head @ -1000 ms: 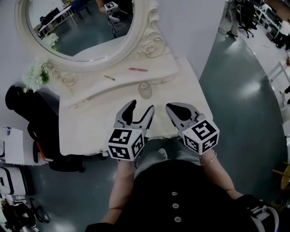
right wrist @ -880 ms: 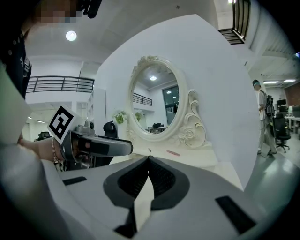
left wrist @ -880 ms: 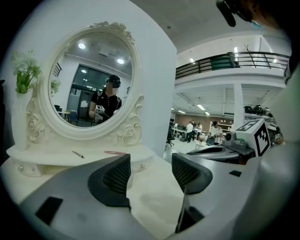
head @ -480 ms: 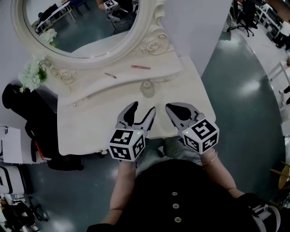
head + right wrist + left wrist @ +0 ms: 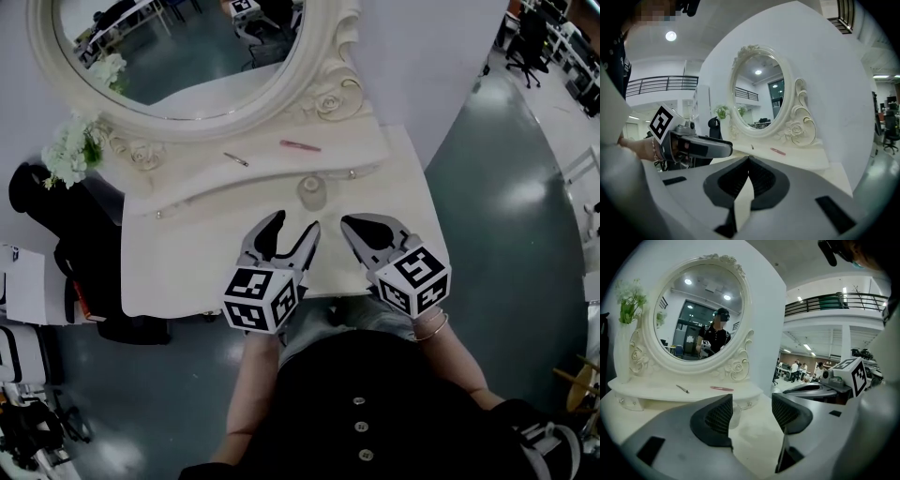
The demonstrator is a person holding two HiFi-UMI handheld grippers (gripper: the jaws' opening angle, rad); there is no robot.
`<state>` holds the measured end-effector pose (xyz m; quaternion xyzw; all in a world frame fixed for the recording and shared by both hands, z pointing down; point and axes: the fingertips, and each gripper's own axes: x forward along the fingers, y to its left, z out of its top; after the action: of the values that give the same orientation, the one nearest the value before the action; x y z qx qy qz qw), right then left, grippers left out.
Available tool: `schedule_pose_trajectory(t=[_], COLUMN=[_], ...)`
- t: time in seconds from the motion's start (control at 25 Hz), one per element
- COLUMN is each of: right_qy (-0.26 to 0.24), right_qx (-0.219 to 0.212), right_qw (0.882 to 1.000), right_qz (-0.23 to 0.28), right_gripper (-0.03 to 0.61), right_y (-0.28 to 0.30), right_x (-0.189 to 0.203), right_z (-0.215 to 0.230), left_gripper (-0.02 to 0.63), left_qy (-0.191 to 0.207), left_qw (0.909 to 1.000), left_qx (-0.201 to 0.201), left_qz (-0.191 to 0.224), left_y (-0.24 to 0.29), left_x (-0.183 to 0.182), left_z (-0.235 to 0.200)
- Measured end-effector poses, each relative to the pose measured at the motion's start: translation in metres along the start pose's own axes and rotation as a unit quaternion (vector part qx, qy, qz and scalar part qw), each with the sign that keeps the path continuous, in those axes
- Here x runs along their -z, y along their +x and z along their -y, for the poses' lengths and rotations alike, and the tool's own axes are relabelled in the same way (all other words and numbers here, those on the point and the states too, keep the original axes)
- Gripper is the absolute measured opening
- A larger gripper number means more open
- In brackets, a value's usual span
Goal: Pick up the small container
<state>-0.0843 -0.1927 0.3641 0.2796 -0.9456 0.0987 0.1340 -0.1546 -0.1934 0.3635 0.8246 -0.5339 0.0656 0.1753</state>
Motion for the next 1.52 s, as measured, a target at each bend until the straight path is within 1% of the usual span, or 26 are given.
schedule_pose_trajectory(t=[0.24, 0.52, 0.72, 0.84, 1.0, 1.2, 1.4, 1.52], right_qy=[0.0, 0.006, 0.005, 0.004, 0.005, 0.005, 0.033, 0.038], right_qx=[-0.025, -0.044, -0.05, -0.048, -0.048, -0.054, -0.078, -0.078], right_qw=[1.0, 0.999, 0.998, 0.998, 0.998, 0.997, 0.993, 0.992], right_qz=[-0.008, -0.017, -0.025, -0.035, -0.042, -0.058, -0.08, -0.096], right_gripper=[0.002, 0.002, 0.002, 0.002, 0.002, 0.002, 0.002, 0.002], right_y=[0.015, 0.026, 0.027, 0.026, 0.029, 0.037, 0.047, 0.049], right_x=[-0.004, 0.001, 0.005, 0.008, 0.011, 0.02, 0.037, 0.05], right_z=[0.011, 0.021, 0.031, 0.037, 0.046, 0.054, 0.059, 0.062], left_gripper=[0.256, 0.256, 0.256, 0.256, 0.256, 0.256, 0.262, 0.268], left_qy=[-0.009, -0.01, 0.013, 0.008, -0.006, -0.009, -0.018, -0.017], left_qw=[0.9997, 0.9993, 0.9987, 0.9987, 0.9982, 0.9966, 0.9944, 0.9938], left_qx=[-0.013, -0.026, -0.023, -0.029, -0.038, -0.039, -0.035, -0.037], left_qz=[-0.017, -0.024, -0.044, -0.042, -0.046, -0.072, -0.098, -0.104], left_y=[0.009, 0.023, 0.036, 0.044, 0.055, 0.071, 0.084, 0.092], left_x=[0.002, -0.001, 0.007, 0.011, 0.022, 0.041, 0.064, 0.07], left_z=[-0.007, -0.018, -0.022, -0.025, -0.03, -0.036, -0.033, -0.036])
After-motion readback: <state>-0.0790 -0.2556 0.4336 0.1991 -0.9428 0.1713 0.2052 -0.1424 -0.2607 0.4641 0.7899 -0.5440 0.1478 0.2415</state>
